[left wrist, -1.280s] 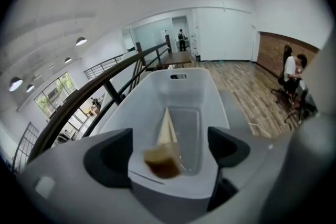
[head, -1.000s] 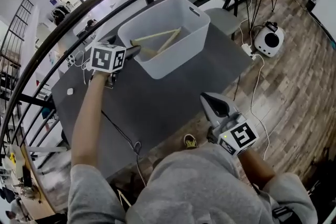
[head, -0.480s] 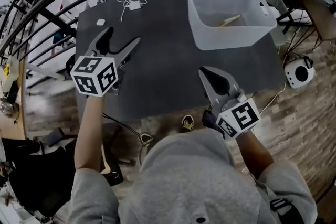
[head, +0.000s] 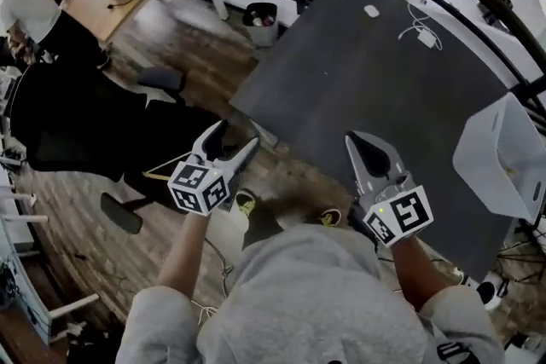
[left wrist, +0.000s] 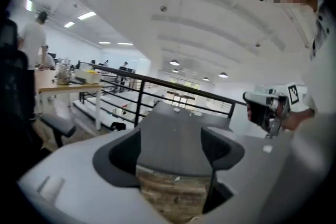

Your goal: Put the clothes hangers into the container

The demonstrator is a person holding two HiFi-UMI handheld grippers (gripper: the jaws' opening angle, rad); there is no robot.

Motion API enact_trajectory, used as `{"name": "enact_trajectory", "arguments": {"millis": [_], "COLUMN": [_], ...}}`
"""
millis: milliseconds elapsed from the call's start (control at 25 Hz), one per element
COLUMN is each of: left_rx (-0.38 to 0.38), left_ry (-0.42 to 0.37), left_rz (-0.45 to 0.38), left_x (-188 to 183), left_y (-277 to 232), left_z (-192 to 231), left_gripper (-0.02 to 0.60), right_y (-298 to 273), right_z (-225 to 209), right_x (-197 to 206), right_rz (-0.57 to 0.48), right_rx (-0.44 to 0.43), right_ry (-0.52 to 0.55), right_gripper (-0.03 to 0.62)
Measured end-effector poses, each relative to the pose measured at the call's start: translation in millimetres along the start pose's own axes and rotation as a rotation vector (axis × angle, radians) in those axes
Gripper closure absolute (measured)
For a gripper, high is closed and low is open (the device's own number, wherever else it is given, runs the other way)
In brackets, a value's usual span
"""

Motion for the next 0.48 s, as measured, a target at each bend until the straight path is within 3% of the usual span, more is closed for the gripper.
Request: {"name": "enact_trajectory", "arguments": {"millis": [240,480], "left_rx": [-0.266,-0.419], "left_ry": [0.172,0.248], "left_rz": [0.048,0.14], "left_x": [77,145], "left_y": [112,172], "left_z": [117,200], "left_gripper": [0.216,0.216], "right_y": [-116,-206], "right_z": [107,183], "right_x": [1,27], "right_rz": [0.058,0.142], "right_rx": [-0.23,-0.369], "right_ry": [0.017,0.013], "right_gripper": [0.595,0.595]}}
Point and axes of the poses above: the fingertips, and each gripper's own axes: y backward along the fingers, z to its left, x out of its underside, the point moved 4 cm from there along y, backward along the fingers, and after that the axes turned 5 degrees about -x, right-handed, at the moved point
